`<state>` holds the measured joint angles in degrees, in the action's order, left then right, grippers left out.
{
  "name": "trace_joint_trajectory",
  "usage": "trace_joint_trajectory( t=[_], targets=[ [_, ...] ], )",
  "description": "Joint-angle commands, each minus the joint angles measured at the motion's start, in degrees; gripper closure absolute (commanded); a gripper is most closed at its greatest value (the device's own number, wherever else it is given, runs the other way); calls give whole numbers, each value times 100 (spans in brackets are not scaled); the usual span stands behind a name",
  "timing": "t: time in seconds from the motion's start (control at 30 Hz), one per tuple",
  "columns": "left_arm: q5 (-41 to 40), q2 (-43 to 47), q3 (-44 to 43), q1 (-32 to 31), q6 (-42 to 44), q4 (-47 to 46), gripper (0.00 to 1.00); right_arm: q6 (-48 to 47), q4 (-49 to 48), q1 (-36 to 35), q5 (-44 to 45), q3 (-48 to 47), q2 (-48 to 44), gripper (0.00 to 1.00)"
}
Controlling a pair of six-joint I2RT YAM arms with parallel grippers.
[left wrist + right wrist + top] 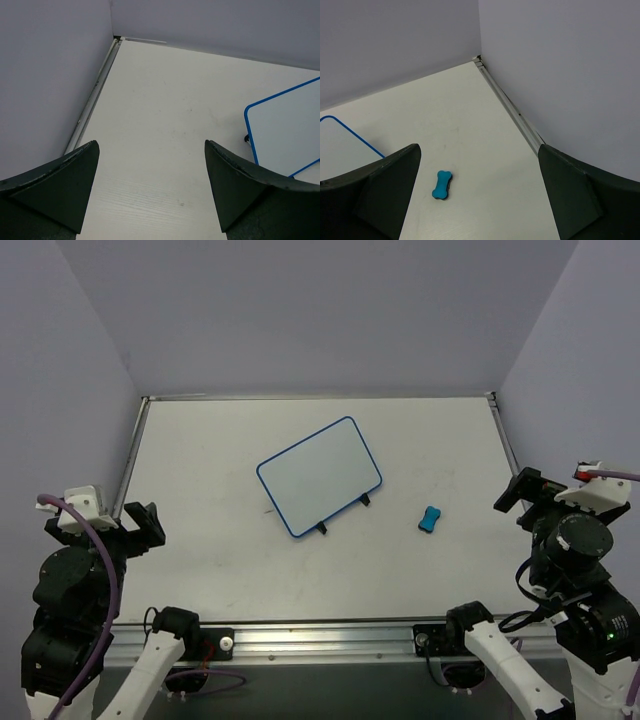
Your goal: Erase the whiteboard
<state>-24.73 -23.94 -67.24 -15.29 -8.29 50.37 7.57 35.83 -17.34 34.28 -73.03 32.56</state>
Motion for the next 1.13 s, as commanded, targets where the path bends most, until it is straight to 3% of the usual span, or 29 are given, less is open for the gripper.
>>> trace_joint_trajectory(
  t=[0.0,1.1],
  targets=[
    [205,-23,36,-18,65,-185,6,-124,-243,-15,9,88,14,0],
    [671,48,396,-9,-23,-467,6,148,-551,-15,-211,659,198,0]
  ],
)
